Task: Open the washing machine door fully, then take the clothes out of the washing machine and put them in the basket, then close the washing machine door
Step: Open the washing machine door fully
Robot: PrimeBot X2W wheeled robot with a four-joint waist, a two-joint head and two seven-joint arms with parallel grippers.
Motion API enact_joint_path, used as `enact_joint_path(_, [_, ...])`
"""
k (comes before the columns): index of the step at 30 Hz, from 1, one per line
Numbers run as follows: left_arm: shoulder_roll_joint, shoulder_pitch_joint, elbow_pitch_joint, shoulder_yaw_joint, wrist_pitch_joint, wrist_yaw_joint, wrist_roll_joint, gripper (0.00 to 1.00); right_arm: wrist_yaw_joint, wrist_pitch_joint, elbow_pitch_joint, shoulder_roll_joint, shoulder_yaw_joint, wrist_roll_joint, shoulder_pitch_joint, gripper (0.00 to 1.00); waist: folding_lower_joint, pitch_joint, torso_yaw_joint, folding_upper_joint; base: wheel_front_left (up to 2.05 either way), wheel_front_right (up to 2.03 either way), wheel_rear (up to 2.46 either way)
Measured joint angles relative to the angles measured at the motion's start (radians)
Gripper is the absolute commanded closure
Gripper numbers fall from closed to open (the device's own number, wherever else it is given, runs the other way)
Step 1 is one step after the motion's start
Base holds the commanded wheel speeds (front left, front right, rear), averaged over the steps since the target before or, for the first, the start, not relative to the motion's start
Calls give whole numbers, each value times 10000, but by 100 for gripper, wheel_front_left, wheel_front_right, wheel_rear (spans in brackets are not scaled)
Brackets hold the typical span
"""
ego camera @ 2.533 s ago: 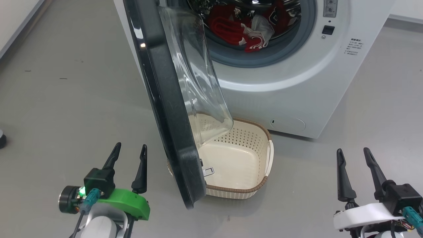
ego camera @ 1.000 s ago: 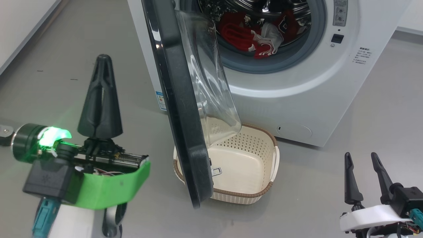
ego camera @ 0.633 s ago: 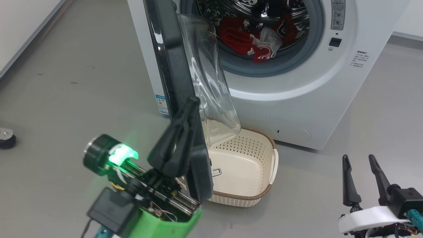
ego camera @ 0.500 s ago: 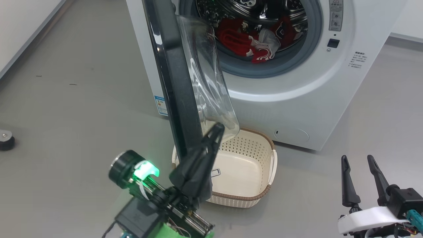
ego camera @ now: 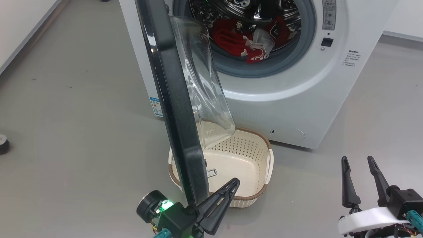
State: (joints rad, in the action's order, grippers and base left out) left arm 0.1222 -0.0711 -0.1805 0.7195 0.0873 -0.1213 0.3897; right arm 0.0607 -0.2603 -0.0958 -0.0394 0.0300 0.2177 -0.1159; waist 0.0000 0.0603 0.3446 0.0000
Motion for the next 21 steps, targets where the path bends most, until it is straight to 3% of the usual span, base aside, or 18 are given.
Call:
enact_joint_path(11, [50, -10, 1037, -685, -265, 23, 59, 100, 33, 0, -8, 8, 58, -2, 0, 0, 0, 76, -124, 0, 0, 0, 0])
enact_joint_path(21, [52, -66, 1478, -1095, -336, 372, 58, 100, 84, 0, -23, 10, 56, -2, 0, 0, 0, 167, -180, 0, 0, 0, 0])
